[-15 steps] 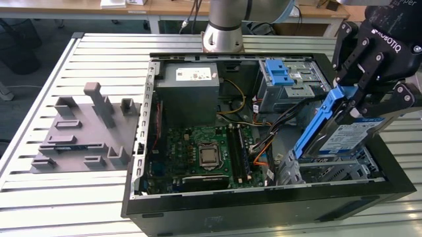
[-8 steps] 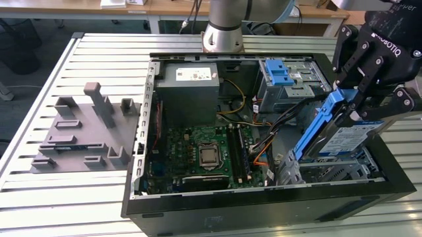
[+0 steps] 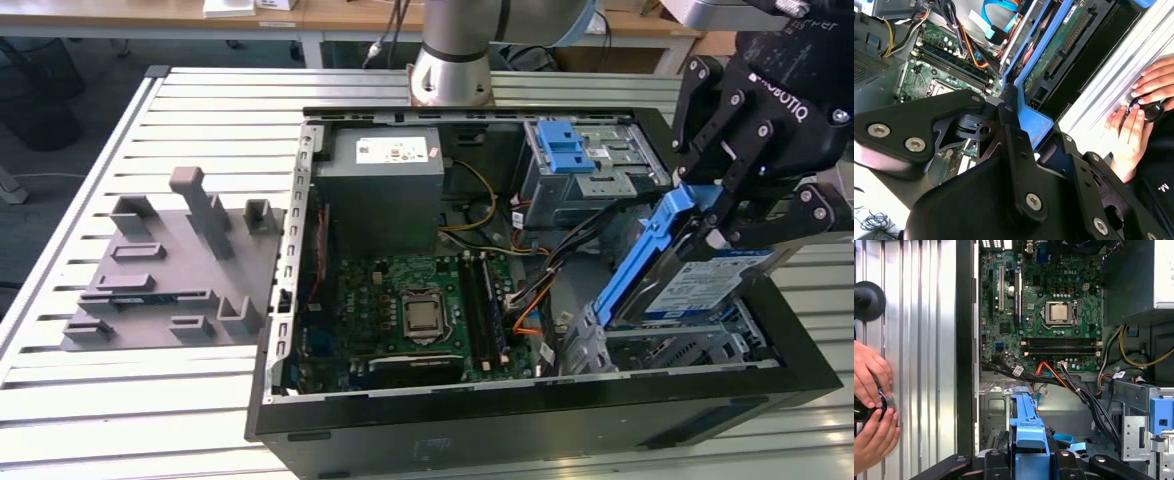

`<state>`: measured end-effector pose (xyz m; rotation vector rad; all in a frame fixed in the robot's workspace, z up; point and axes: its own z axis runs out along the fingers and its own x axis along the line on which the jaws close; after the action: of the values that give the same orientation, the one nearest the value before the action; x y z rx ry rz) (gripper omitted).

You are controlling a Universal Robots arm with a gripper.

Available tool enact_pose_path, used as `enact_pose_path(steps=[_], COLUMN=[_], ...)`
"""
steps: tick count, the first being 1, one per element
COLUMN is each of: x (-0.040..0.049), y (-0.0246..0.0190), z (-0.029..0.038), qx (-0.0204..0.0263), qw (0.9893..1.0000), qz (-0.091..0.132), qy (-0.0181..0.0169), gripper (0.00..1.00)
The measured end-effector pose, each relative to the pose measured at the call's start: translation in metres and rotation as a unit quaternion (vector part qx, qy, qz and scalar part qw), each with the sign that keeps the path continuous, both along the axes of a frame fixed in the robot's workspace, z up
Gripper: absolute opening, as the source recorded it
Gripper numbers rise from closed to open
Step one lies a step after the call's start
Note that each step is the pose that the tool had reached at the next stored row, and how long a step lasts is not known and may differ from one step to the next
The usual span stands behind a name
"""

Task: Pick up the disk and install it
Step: 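Insert the disk into the insertion slot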

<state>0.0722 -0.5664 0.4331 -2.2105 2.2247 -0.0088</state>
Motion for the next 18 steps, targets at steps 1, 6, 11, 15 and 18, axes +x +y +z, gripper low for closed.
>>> enact_pose_path(steps=[1, 6, 11, 15, 18], x=[0.0, 0.0, 0.0, 0.0, 0.0], y=[-0.0001, -0.0004, -0.0005, -0.0006, -0.0007], z=[-0.0004, -0.0027, -0.0056, -0.0081, -0.0098], qx=[0.0, 0.0, 0.0, 0.0, 0.0], qw=[1.0, 1.0, 1.0, 1.0, 1.0], qz=[0.0, 0.0, 0.0, 0.0, 0.0], qy=[0.0, 0.0, 0.0, 0.0, 0.0], gripper=[0.36, 0.36, 0.36, 0.36, 0.36])
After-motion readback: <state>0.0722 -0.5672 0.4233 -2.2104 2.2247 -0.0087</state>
